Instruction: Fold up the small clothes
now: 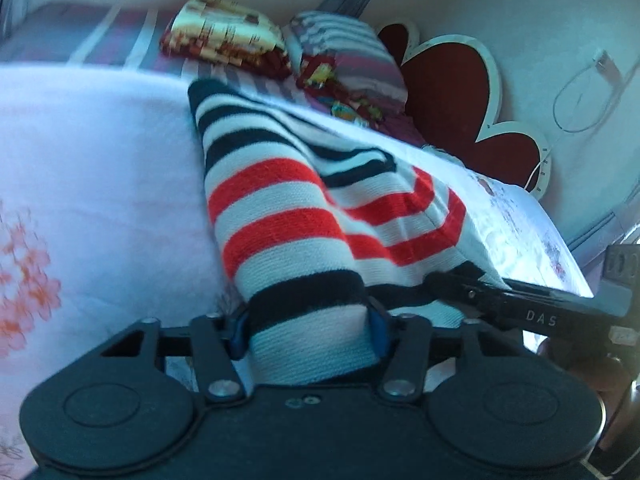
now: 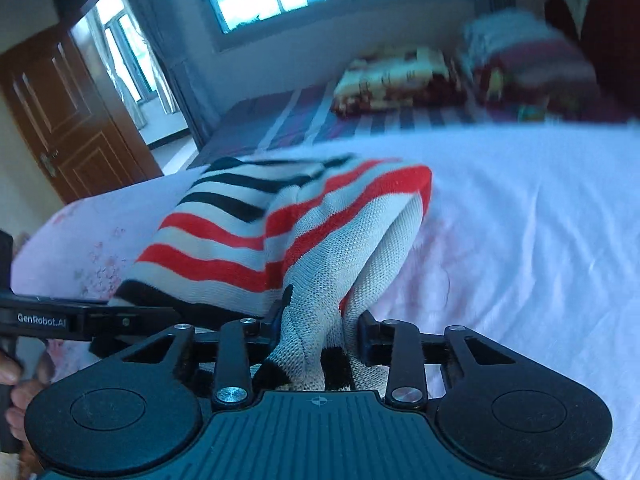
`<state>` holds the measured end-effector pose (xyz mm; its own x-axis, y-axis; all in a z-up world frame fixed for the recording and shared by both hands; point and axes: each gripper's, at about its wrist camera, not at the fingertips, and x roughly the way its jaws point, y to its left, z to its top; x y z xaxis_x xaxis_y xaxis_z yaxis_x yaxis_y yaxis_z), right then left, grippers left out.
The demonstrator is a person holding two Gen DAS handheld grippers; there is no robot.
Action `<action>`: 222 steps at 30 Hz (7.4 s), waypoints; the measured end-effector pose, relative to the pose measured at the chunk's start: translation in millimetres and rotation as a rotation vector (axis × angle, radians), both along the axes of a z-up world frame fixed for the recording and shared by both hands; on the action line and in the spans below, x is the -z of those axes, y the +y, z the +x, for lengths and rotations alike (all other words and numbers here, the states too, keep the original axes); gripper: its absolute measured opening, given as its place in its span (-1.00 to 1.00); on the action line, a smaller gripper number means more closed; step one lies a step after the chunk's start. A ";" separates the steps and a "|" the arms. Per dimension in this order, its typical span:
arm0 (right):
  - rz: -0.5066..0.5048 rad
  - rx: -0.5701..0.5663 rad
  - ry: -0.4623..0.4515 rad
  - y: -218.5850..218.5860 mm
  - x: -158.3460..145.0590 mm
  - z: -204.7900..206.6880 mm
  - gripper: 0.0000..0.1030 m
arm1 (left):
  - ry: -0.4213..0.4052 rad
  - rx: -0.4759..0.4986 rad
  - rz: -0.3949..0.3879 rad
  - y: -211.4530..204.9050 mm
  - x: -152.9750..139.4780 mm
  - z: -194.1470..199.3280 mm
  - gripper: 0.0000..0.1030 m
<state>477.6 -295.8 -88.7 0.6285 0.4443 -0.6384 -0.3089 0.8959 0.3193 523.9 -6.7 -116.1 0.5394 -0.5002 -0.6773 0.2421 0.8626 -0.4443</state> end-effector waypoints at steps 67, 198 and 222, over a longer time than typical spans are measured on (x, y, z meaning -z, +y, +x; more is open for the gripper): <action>-0.083 -0.148 -0.095 385.0 17.6 -42.5 -0.64 | -0.133 -0.137 0.211 291.5 -53.1 -127.3 -0.28; -0.103 0.019 -0.393 195.8 -161.0 -605.9 1.00 | -0.490 -0.361 0.374 110.4 -219.5 -609.7 0.99; -0.098 0.026 -0.392 199.1 -160.0 -606.4 1.00 | -0.496 -0.344 0.384 105.6 -215.6 -609.6 0.98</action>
<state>-128.8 -96.7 71.4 0.8429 0.3739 -0.3869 -0.3673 0.9253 0.0940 -85.7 98.9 99.5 0.9139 -0.0219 -0.4053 0.0231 0.9997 -0.0020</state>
